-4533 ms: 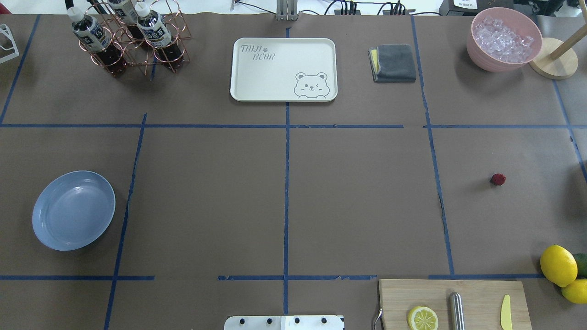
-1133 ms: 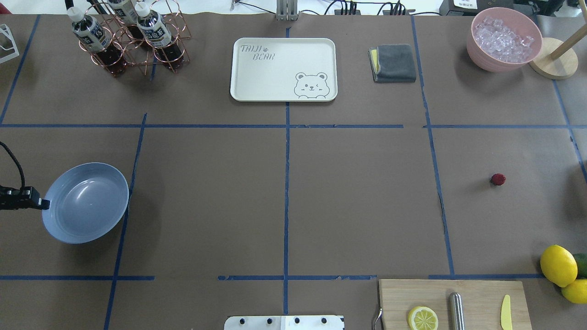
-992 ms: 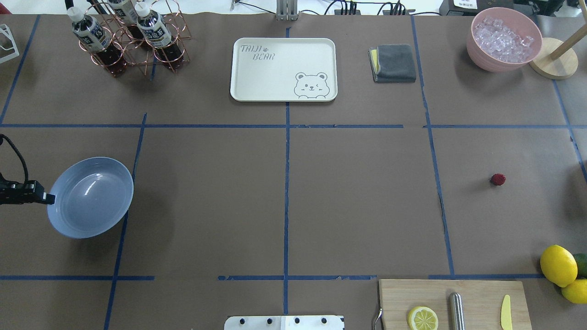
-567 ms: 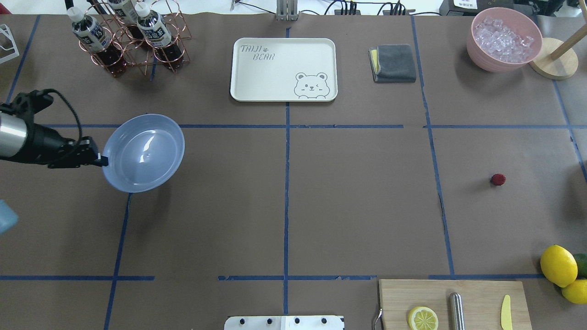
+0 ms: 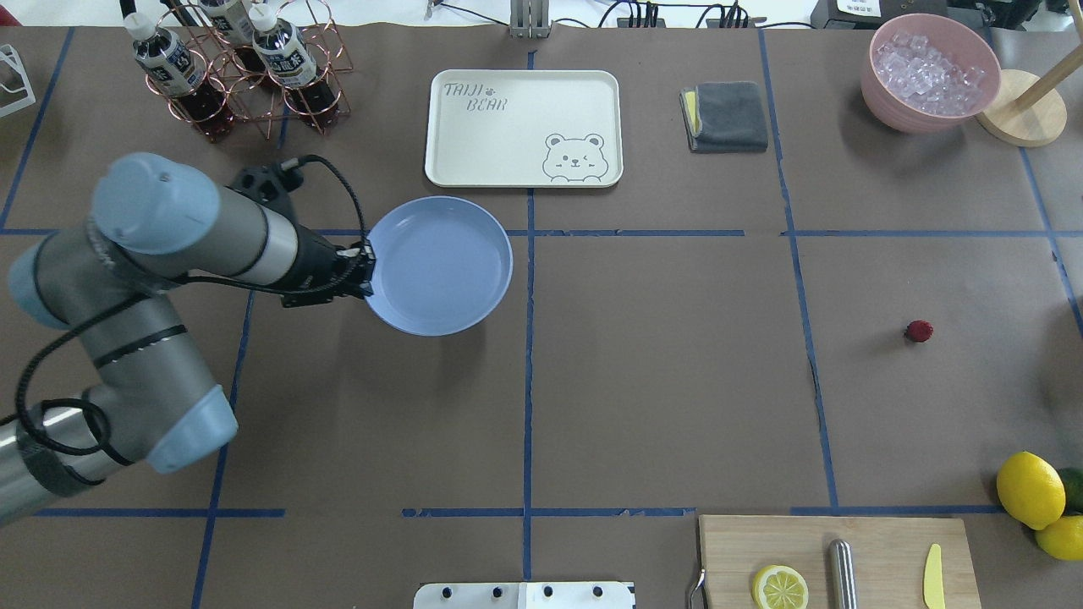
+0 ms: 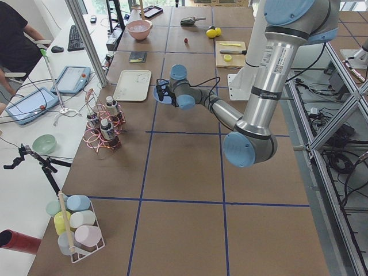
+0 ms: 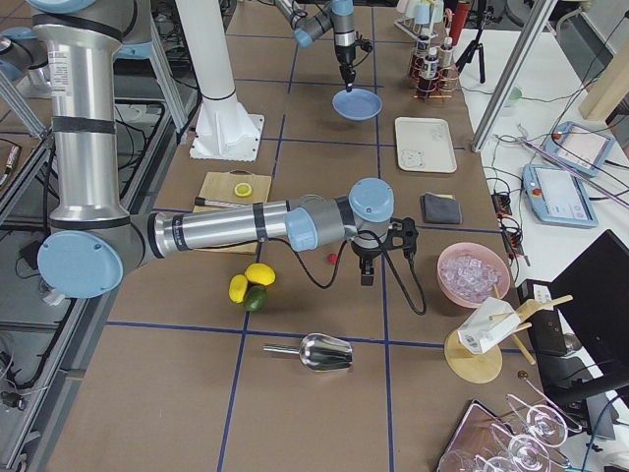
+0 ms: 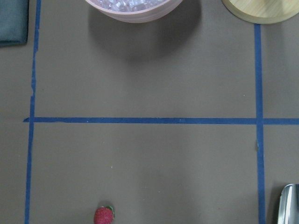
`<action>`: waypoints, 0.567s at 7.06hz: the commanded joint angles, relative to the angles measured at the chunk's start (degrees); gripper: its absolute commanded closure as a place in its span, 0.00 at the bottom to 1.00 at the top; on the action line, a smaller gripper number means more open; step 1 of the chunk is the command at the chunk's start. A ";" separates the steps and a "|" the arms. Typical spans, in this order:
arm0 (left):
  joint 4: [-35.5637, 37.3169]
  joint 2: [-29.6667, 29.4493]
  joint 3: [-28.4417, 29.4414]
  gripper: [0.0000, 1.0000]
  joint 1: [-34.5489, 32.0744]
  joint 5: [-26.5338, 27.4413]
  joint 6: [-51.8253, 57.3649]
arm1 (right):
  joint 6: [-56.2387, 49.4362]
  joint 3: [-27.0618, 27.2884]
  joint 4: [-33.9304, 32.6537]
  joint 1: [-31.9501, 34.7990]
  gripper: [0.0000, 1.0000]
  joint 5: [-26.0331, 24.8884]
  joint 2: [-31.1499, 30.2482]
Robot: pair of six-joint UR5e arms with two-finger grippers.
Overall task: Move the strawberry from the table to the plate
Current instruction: 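Lift and carry the plate toward the table center with the left gripper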
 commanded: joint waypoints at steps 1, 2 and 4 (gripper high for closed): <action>4.48 -5.71 0.71 1.00 7.38 4.75 -6.69 | 12.62 2.39 5.40 -6.52 0.00 -2.95 0.08; 4.48 -5.99 0.89 1.00 10.02 7.03 -6.80 | 15.89 4.14 5.59 -8.72 0.00 -3.84 0.08; 4.31 -7.04 1.85 1.00 11.53 7.23 -6.80 | 20.91 6.35 5.68 -11.81 0.00 -3.94 -0.01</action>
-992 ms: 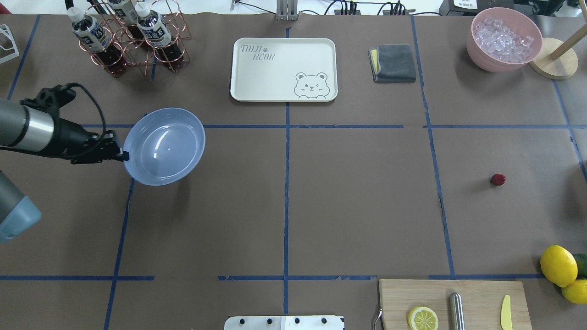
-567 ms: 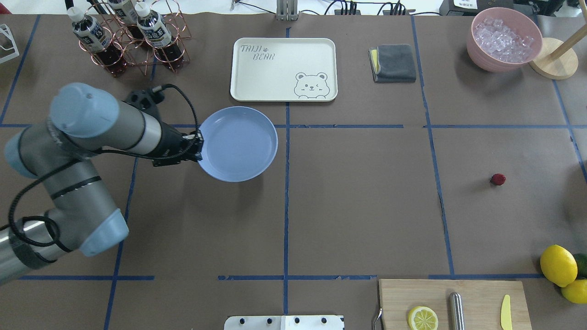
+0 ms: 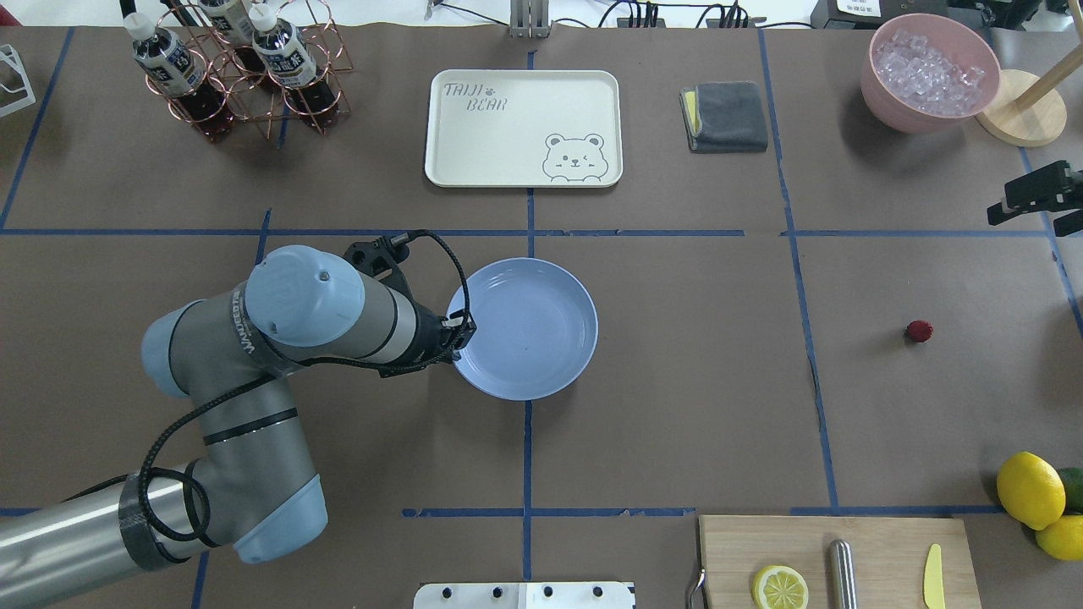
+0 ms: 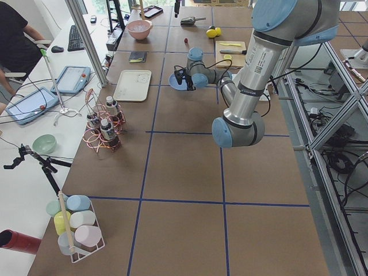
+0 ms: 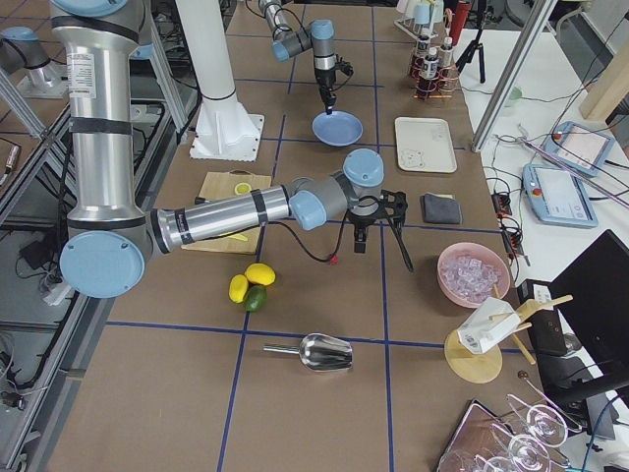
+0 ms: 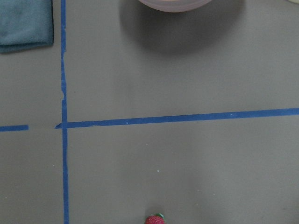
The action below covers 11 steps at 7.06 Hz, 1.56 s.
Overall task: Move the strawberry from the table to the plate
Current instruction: 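Set the plate down at center while the right gripper reaches toward the strawberry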
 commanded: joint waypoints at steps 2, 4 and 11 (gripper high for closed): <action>-0.12 -0.22 1.58 1.00 1.38 0.45 0.25 | 4.70 2.18 0.23 -3.71 0.00 -1.65 -0.04; 0.05 0.14 0.71 0.01 1.12 0.36 0.61 | 4.79 2.27 0.23 -4.67 0.00 -2.44 -0.04; 0.50 3.20 -3.77 0.00 -4.85 -1.03 5.52 | 10.77 -8.52 20.24 -20.58 0.00 -17.56 -5.32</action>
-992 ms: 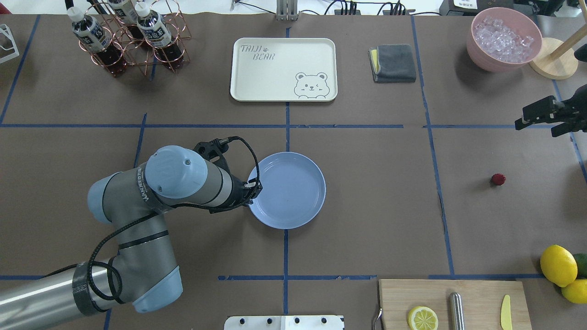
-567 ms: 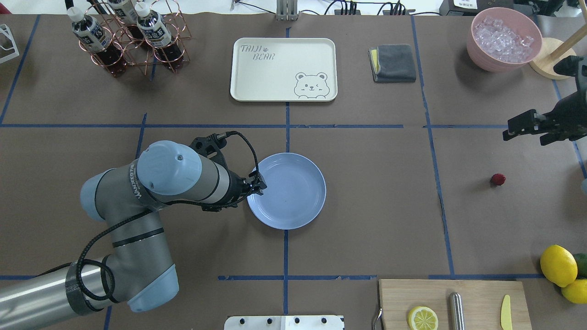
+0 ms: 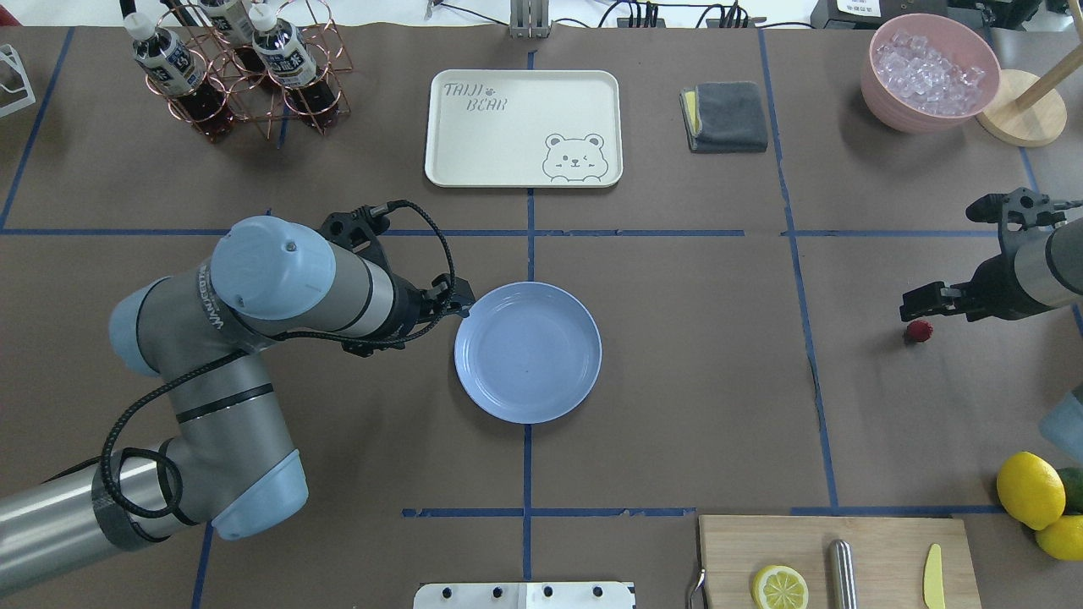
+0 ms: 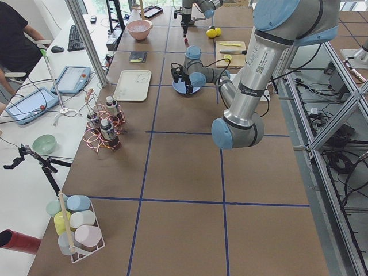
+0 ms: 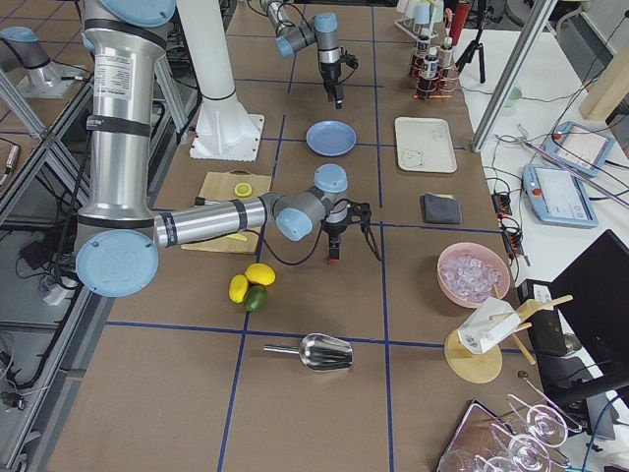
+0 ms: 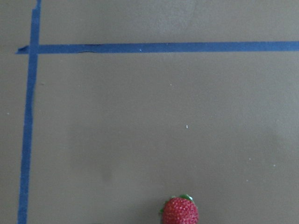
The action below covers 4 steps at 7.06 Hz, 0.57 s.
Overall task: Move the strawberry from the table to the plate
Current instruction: 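Grasp the red strawberry with the right gripper while the left gripper releases the plate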
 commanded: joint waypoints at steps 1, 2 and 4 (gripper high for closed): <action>0.03 2.55 -1.96 0.00 -1.84 -0.70 1.91 | 0.19 -3.90 3.63 -1.04 0.00 -0.66 0.55; -0.06 3.26 -2.58 0.00 -1.93 -0.71 3.30 | 0.19 -4.52 3.46 -1.22 0.01 -0.66 1.25; -0.06 3.35 -2.85 0.00 -2.37 -0.71 3.84 | 0.19 -5.49 3.45 -1.31 0.10 -0.31 1.26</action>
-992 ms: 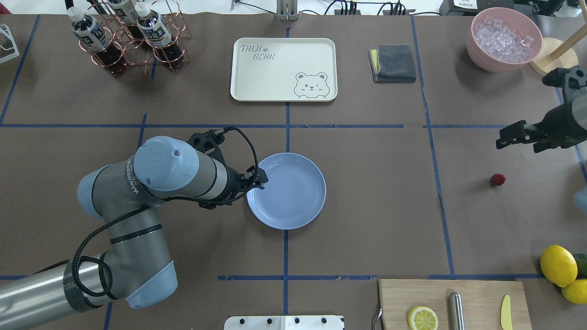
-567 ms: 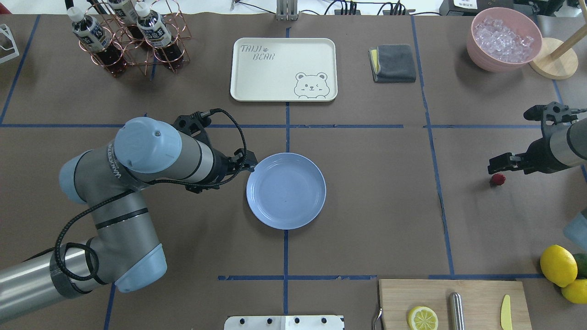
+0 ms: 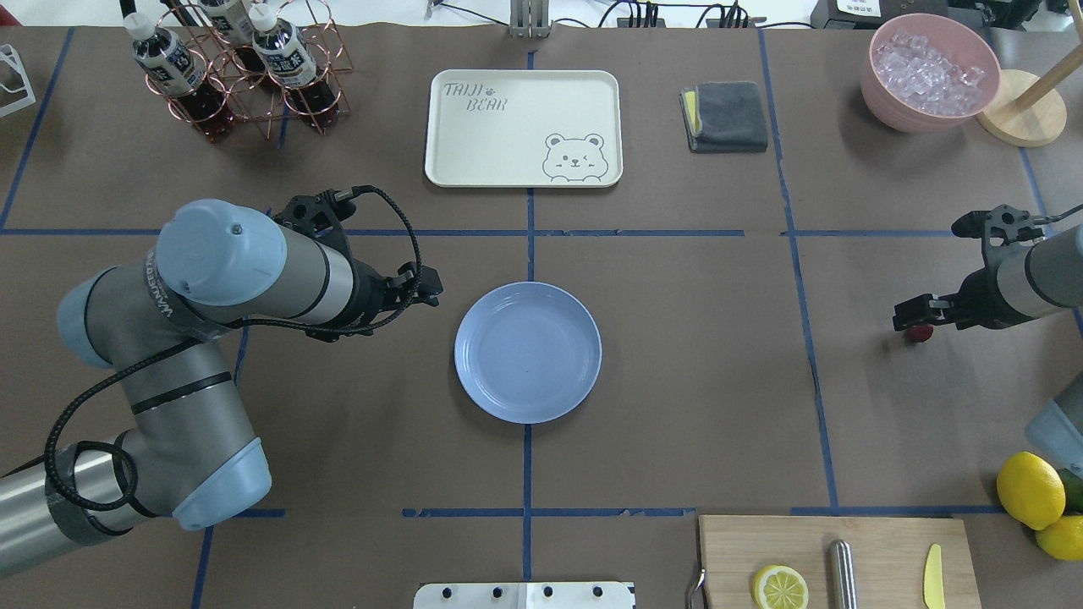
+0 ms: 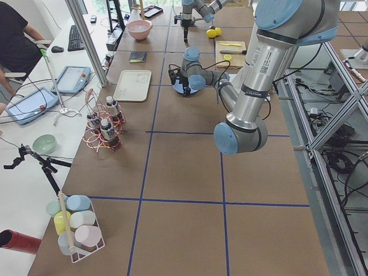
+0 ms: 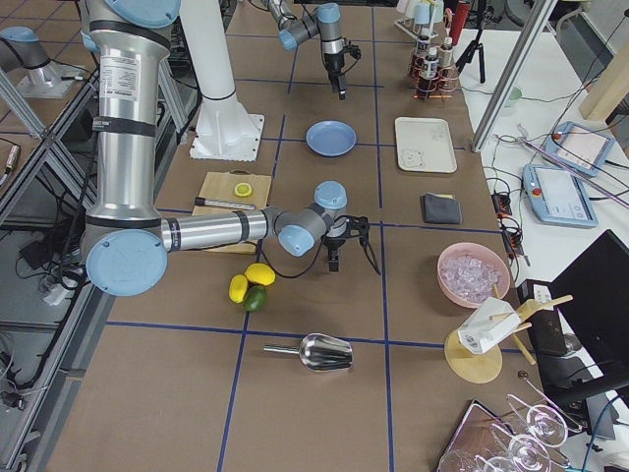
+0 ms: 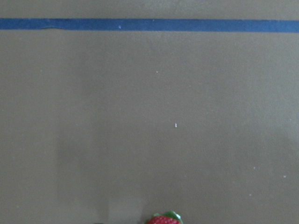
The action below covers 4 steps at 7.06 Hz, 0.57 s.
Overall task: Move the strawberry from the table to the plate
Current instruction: 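Grasp the red strawberry with the right gripper while the left gripper releases the plate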
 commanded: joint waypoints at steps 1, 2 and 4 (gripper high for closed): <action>-0.01 0.18 -0.20 0.00 -0.24 -0.10 0.40 | 0.04 -0.46 -0.10 -0.33 0.29 0.40 -0.15; -0.01 0.26 -0.12 0.00 -0.41 -0.02 0.49 | 0.04 -0.37 -0.19 -0.33 0.62 0.49 -0.15; -0.01 0.27 -0.03 0.00 -0.68 -0.10 0.49 | 0.04 -0.20 -0.28 -0.42 1.00 0.40 -0.15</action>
